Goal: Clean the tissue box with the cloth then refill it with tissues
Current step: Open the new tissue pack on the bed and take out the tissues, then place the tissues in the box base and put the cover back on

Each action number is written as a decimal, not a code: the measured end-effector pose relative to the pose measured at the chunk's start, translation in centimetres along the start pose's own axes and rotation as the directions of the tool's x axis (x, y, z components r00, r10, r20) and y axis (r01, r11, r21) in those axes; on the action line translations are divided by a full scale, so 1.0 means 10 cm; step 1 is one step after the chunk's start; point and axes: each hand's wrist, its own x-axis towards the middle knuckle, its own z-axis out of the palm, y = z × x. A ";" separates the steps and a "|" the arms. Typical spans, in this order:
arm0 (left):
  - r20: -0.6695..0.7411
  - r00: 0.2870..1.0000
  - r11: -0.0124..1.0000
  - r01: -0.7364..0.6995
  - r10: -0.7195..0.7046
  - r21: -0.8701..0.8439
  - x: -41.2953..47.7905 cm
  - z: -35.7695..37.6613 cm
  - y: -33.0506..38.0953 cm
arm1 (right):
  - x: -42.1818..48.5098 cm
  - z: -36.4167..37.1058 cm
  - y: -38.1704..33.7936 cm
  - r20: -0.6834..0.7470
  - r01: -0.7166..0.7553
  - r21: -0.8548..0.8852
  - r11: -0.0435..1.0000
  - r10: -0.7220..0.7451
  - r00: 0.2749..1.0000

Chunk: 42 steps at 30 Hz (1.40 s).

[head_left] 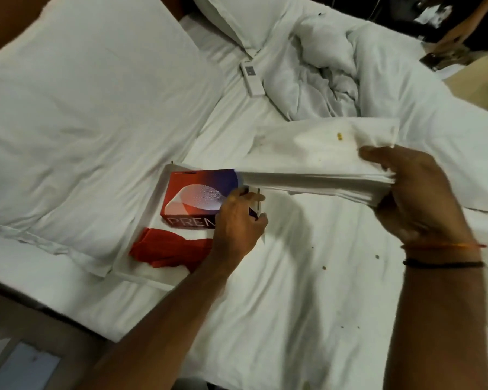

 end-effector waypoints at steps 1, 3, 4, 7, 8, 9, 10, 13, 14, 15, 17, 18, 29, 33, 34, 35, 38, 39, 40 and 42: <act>-0.040 0.999 1.000 -0.024 0.025 0.012 -0.01 -0.04 -0.02 | 0.00 0.10 0.07 0.051 -0.033 0.056 0.998 0.030 0.998; -0.181 0.982 0.998 -0.057 0.050 -0.035 -0.07 -0.15 -0.10 | 0.00 0.31 0.17 0.140 -0.088 0.174 0.981 0.064 0.988; -0.267 0.963 0.994 -0.063 0.038 -0.085 -0.12 -0.23 -0.16 | -0.02 0.45 0.22 0.181 -0.116 0.208 0.971 0.078 0.980; -0.282 0.923 0.905 0.135 -0.263 -0.404 -0.32 -0.50 -0.34 | -0.08 0.93 0.36 0.310 -0.183 0.209 0.961 0.112 0.944; -0.115 0.895 0.731 0.272 -0.432 -0.625 -0.38 -0.61 -0.39 | -0.13 1.13 0.42 0.366 -0.212 0.195 0.958 0.129 0.922; 0.092 0.849 0.466 0.373 -0.521 -0.802 -0.45 -0.75 -0.44 | -0.17 1.31 0.50 0.423 -0.243 0.178 0.954 0.149 0.894; 0.268 0.822 0.188 0.406 -0.502 -0.894 -0.54 -0.89 -0.48 | -0.23 1.47 0.58 0.479 -0.275 0.156 0.949 0.171 0.861; 0.278 0.873 -0.241 0.192 -0.401 -0.951 -0.91 -1.46 -0.85 | -0.47 1.99 0.88 0.663 -0.336 0.081 0.938 0.201 0.721; 0.219 0.879 -0.298 0.093 -0.424 -0.950 -1.05 -1.68 -1.00 | -0.56 2.15 0.98 0.701 -0.333 0.060 0.941 0.197 0.685; 0.178 0.862 -0.322 0.018 -0.474 -0.946 -1.17 -1.88 -1.13 | -0.63 2.26 1.08 0.724 -0.319 0.043 0.947 0.190 0.663; 0.115 0.811 -0.256 -0.045 -0.574 -0.966 -1.46 -2.28 -1.38 | -0.79 2.52 1.27 0.759 -0.288 -0.010 0.958 0.195 0.621; 0.106 0.781 -0.203 -0.027 -0.616 -0.979 -1.61 -2.45 -1.48 | -0.86 2.64 1.36 0.774 -0.288 -0.037 0.957 0.209 0.598; -0.035 0.590 0.201 0.219 -0.807 -0.955 -3.32 -3.30 -2.38 | -1.92 3.61 2.51 0.879 -0.315 -0.296 0.902 0.386 0.279; -0.112 0.569 0.318 0.277 -0.814 -0.907 -3.82 -3.35 -2.64 | -2.23 3.77 2.90 0.870 -0.283 -0.369 0.885 0.436 0.229; -0.124 0.577 0.338 0.278 -0.807 -0.899 -3.93 -3.37 -2.70 | -2.31 3.81 2.99 0.867 -0.291 -0.391 0.873 0.456 0.202; -0.126 0.595 0.349 0.276 -0.794 -0.896 -4.00 -3.35 -2.75 | -2.36 3.83 3.07 0.860 -0.319 -0.411 0.854 0.480 0.175; -0.089 0.626 0.284 0.219 -0.775 -0.933 -4.20 -3.28 -2.99 | -2.49 3.88 3.31 0.816 -0.496 -0.460 0.736 0.571 0.091; -0.069 0.625 0.234 0.185 -0.777 -0.955 -4.26 -3.24 -3.10 | -2.54 3.89 3.41 0.800 -0.566 -0.465 0.681 0.597 0.060; -0.044 0.625 0.179 0.154 -0.779 -0.972 -4.31 -3.20 -3.20 | -2.58 3.90 3.49 0.783 -0.634 -0.469 0.615 0.622 0.025; 0.005 0.629 0.094 0.124 -0.777 -0.988 -4.40 -3.07 -3.44 | -2.63 3.92 3.70 0.729 -0.715 -0.508 0.480 0.681 -0.061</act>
